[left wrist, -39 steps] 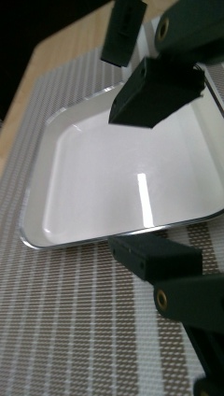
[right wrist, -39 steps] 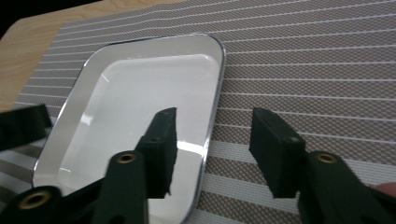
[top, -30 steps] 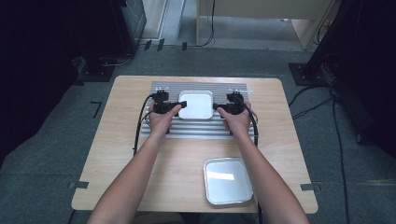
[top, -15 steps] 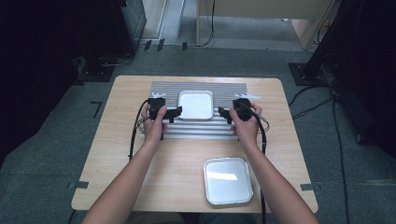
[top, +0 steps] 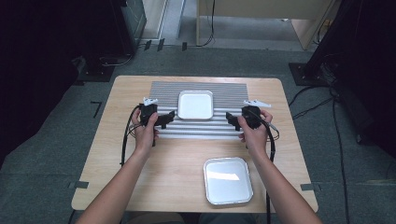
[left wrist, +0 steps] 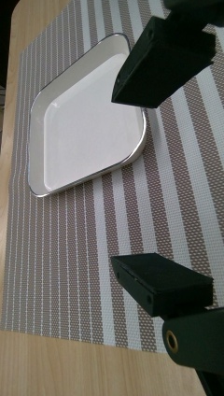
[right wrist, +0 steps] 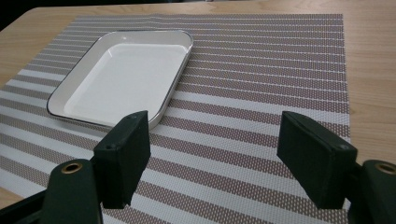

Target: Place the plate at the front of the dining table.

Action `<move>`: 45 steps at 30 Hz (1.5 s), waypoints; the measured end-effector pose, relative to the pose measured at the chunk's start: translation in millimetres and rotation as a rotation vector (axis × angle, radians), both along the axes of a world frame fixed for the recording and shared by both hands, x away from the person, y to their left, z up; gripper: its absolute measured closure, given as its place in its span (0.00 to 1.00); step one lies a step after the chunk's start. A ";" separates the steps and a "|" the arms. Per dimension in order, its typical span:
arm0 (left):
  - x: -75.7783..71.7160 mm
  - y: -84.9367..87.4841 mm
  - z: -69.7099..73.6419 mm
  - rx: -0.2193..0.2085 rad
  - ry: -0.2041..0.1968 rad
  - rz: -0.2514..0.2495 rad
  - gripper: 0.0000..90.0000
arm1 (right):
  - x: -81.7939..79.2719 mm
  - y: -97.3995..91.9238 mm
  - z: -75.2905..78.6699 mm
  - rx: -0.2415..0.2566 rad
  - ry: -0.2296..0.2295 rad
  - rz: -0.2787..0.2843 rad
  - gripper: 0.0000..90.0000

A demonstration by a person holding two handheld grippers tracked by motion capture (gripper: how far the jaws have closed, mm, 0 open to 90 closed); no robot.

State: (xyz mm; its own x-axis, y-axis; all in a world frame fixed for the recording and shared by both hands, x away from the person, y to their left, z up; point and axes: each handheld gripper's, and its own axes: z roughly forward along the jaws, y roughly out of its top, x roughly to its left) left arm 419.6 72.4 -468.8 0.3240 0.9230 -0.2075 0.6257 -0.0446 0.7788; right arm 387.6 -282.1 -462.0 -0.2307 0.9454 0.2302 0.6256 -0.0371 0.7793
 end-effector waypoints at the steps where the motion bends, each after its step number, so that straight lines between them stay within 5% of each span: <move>1: -5.0 3.3 0.2 0.001 -0.006 -0.005 0.20 | -2.4 -0.7 -0.1 0.002 -0.001 0.004 0.29; 23: -60.2 36.4 -10.4 -0.026 -0.034 -0.016 0.20 | -54.6 -29.9 -13.1 0.014 0.000 -0.007 0.29; 45: -104.7 74.7 -20.8 0.028 -0.043 -0.023 0.19 | -96.5 -64.7 -32.0 -0.008 0.035 -0.049 0.29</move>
State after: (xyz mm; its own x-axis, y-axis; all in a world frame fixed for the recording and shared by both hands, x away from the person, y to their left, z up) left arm 314.9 147.1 -489.7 0.3537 0.9203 -0.1671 0.5899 -0.0808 0.8034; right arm 291.1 -346.8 -494.1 -0.1760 0.9571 0.2300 0.6502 -0.0624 0.7572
